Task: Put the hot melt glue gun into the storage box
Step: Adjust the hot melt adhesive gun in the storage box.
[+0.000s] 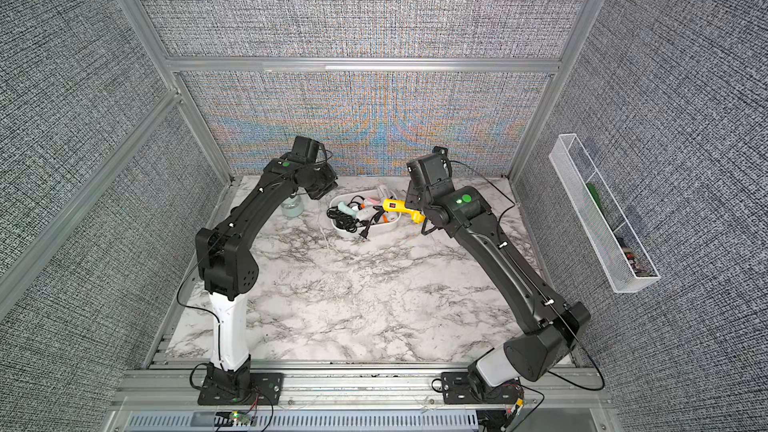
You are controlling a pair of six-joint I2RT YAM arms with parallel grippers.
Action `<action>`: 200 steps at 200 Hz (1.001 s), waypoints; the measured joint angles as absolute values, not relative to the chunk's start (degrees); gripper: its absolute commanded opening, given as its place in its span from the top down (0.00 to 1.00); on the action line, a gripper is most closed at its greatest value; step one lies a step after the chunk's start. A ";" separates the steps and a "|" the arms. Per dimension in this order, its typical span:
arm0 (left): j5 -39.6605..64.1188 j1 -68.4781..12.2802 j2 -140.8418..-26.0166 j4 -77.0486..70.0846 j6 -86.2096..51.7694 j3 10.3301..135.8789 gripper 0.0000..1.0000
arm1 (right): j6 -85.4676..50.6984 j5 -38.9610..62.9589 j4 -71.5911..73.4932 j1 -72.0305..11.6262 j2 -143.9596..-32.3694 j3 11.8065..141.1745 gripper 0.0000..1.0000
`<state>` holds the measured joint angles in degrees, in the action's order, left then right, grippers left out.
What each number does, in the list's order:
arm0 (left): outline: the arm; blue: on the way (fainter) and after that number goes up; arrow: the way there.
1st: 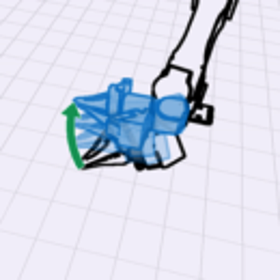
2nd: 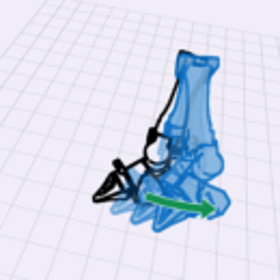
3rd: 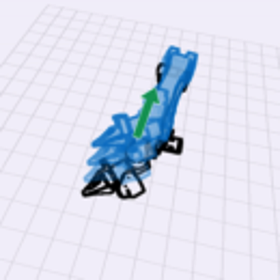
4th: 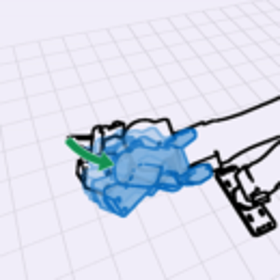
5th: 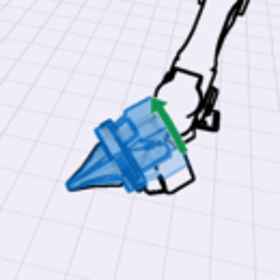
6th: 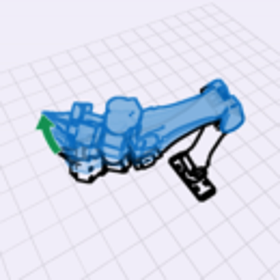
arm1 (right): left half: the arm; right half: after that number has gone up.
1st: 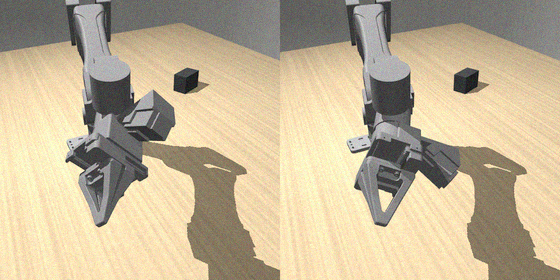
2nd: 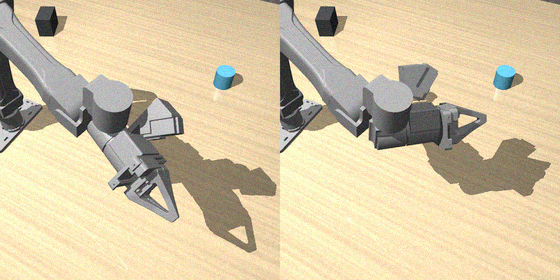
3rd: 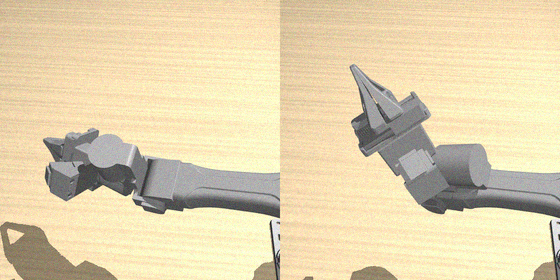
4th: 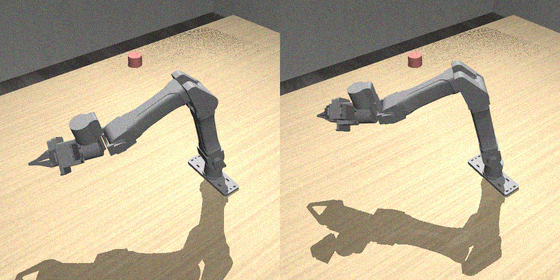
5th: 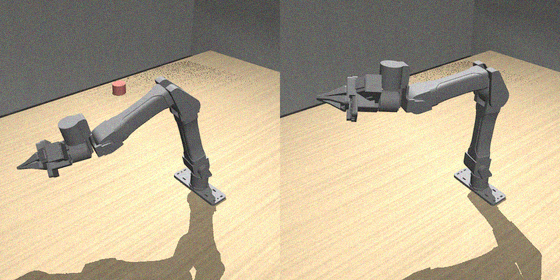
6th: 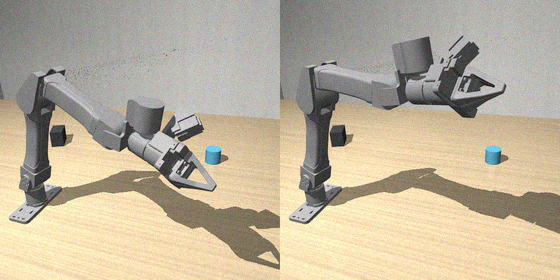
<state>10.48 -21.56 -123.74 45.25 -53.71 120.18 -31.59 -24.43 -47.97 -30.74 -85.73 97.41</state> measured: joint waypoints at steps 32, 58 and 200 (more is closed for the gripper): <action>8.99 -21.61 -127.68 51.35 -51.99 119.24 1.00 | -31.57 -24.27 -47.97 -30.74 -85.47 97.41 0.85; 8.99 -21.67 -130.17 53.28 -51.42 119.63 1.00 | -31.57 -24.29 -47.97 -30.72 -85.34 97.41 0.85; 11.33 -23.16 -140.59 52.31 -51.68 125.97 1.00 | -31.57 -24.29 -47.97 -30.70 -85.43 97.19 0.85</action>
